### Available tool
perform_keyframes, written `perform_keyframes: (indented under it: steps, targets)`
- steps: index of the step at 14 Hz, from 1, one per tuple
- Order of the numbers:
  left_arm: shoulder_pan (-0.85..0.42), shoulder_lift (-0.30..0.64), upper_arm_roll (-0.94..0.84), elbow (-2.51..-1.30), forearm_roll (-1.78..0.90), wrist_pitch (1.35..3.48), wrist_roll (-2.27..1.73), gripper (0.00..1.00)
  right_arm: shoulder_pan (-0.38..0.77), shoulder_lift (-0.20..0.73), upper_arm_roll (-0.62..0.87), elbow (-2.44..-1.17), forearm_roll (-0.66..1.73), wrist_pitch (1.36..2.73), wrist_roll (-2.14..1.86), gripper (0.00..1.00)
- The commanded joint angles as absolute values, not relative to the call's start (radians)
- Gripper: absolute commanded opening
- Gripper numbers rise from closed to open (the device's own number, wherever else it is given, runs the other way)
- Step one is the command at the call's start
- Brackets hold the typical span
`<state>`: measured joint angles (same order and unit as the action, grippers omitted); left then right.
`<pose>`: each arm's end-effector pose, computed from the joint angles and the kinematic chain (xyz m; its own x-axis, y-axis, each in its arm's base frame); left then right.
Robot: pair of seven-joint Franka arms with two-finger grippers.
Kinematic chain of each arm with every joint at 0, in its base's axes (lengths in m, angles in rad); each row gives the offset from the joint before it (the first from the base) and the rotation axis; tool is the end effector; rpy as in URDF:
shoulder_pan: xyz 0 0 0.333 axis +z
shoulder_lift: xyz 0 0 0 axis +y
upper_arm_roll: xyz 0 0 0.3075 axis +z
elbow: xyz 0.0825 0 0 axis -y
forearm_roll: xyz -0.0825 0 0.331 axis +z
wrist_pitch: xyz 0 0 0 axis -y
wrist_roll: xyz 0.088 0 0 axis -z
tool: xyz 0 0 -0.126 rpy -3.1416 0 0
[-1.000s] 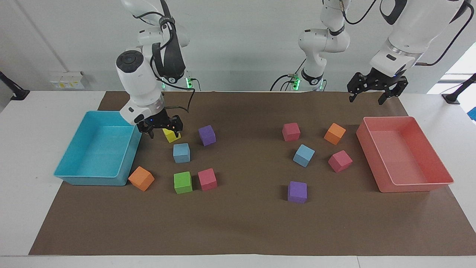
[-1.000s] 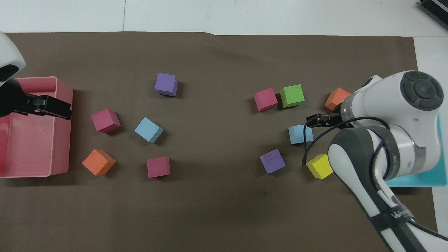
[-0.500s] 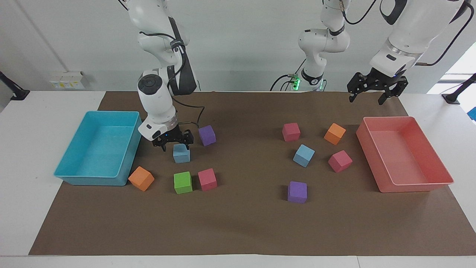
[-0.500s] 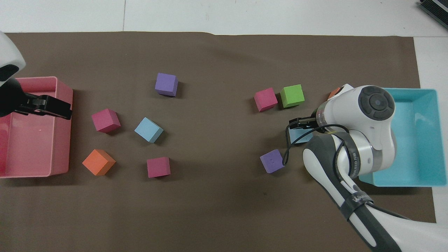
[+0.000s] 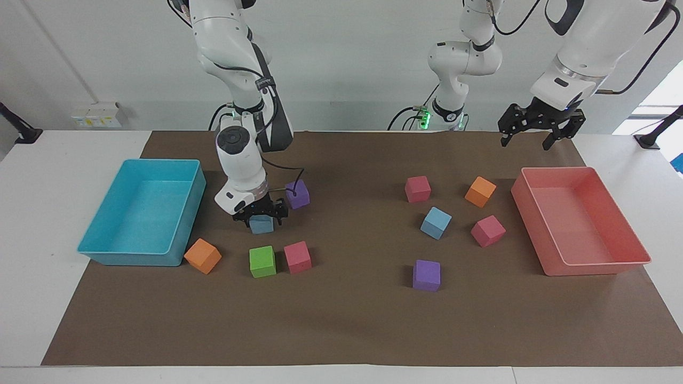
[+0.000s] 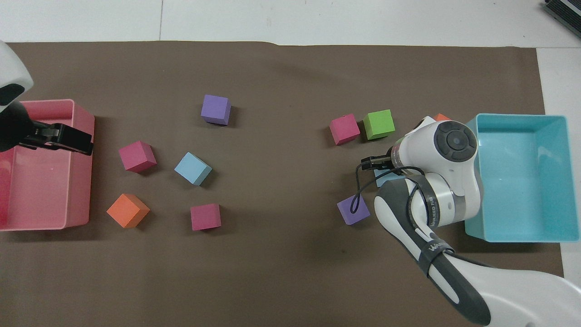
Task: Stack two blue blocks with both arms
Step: 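Close the right gripper on the blue cube and lift it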
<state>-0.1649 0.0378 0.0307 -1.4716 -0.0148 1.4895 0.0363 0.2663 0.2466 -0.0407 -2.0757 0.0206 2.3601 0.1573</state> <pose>0.5000 -0.0698 0.6121 0.9851 -0.1708 -0.0194 -0.1706 -0.9852 0.0143 0.5319 0.1232 0.3229 0.9978 0.0551 0.0367 0.0555 -0.9984 -0.0110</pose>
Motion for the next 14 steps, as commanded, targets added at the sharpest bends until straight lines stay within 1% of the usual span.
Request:
perform_keyframes:
  steps: [1,6,10,11,12,13,14]
  targets:
    - [-0.155,0.037,0.026,-1.453,-0.015,1.463,0.044,1.0,0.265,0.235,-0.04,-2.115,0.038,2.391,0.164,1.0]
    - [-0.155,0.037,0.026,-1.453,-0.015,1.463,0.044,1.0,0.258,0.259,-0.04,-2.128,0.038,2.421,0.166,1.0]
    - [-0.155,0.038,0.026,-1.453,-0.015,1.463,0.044,1.0,0.253,0.261,-0.04,-2.128,0.038,2.416,0.164,1.0]
    - [-0.155,0.038,0.026,-1.453,-0.015,1.463,0.044,1.0,0.253,0.261,-0.04,-2.128,0.038,2.413,0.167,0.68]
    - [-0.155,0.037,0.026,-1.453,-0.015,1.463,0.044,1.0,0.253,0.261,-0.04,-2.128,0.04,2.413,0.178,0.28]
    - [-0.155,0.037,0.026,-1.453,-0.015,1.463,0.044,1.0,0.255,0.261,-0.04,-2.125,0.038,2.413,0.227,0.0]
    - [-0.155,0.037,0.026,-1.453,-0.015,1.463,0.044,1.0,0.258,0.268,-0.04,-2.117,0.038,2.411,0.268,0.0]
